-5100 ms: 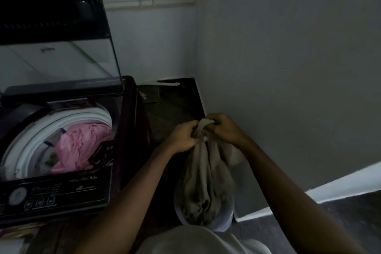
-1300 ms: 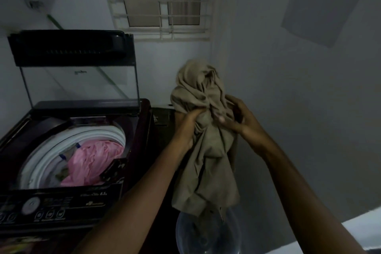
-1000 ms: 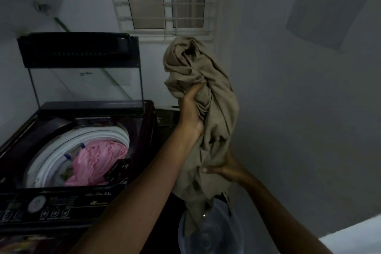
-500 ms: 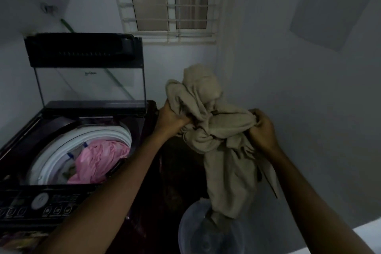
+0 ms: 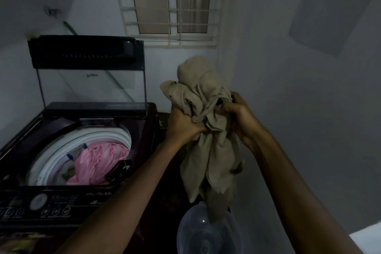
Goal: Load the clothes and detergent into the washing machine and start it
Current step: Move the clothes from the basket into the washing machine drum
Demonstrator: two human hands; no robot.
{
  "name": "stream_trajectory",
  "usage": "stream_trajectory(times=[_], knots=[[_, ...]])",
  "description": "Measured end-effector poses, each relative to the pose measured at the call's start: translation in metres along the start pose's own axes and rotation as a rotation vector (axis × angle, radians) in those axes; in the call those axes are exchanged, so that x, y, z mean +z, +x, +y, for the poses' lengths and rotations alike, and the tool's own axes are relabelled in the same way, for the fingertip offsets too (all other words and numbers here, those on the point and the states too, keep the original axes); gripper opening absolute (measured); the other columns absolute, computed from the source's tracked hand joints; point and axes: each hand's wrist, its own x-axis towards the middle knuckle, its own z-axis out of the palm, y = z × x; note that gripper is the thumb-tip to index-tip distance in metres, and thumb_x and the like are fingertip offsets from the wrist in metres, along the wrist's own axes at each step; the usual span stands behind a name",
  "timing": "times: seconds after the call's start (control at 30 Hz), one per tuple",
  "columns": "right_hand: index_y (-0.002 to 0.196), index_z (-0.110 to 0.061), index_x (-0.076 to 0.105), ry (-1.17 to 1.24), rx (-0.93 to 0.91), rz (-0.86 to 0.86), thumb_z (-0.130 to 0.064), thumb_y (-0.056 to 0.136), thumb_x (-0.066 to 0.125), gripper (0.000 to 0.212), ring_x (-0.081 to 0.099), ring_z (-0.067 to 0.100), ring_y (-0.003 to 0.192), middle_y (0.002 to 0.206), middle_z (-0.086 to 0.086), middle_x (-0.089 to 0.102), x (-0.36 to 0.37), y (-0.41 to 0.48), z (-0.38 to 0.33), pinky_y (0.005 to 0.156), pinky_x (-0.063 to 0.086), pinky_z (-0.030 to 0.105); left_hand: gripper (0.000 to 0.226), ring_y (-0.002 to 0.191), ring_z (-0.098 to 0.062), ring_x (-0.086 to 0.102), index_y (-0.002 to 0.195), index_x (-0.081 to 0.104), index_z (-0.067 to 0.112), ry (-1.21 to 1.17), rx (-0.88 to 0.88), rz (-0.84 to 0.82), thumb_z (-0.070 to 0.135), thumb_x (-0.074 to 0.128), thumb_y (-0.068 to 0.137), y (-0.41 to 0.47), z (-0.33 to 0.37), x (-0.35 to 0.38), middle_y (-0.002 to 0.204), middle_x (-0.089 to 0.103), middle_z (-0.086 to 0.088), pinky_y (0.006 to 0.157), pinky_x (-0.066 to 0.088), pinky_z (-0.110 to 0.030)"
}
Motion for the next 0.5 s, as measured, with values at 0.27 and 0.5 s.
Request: stream_trajectory(times=[0.27, 0.5], knots=[[0.150, -0.027, 0.025, -0.271, -0.228, -0.035, -0.028, 0.080, 0.074, 0.085, 0.038, -0.001, 0.132, 0.149, -0.015, 0.034, -0.012, -0.010, 0.011, 0.099, 0.039, 0.010, 0.081, 0.106, -0.007, 0.065, 0.123, 0.055, 0.016, -0.267, -0.167, 0.356, 0.038, 0.086, 0.051, 0.037, 0.027, -0.001, 0.115, 0.068, 0.007, 0.091, 0.053, -0.025], [0.152, -0.027, 0.012, -0.330, -0.034, -0.016, -0.051, 0.050, 0.091, 0.131, 0.033, 0.005, 0.138, 0.156, -0.013, 0.024, -0.029, -0.019, 0.129, 0.108, 0.038, 0.024, 0.081, 0.108, -0.013, 0.067, 0.128, 0.061, 0.016, -0.511, -0.337, 0.480, 0.033, 0.087, 0.053, 0.056, 0.029, 0.003, 0.122, 0.069, 0.006, 0.097, 0.054, -0.041]])
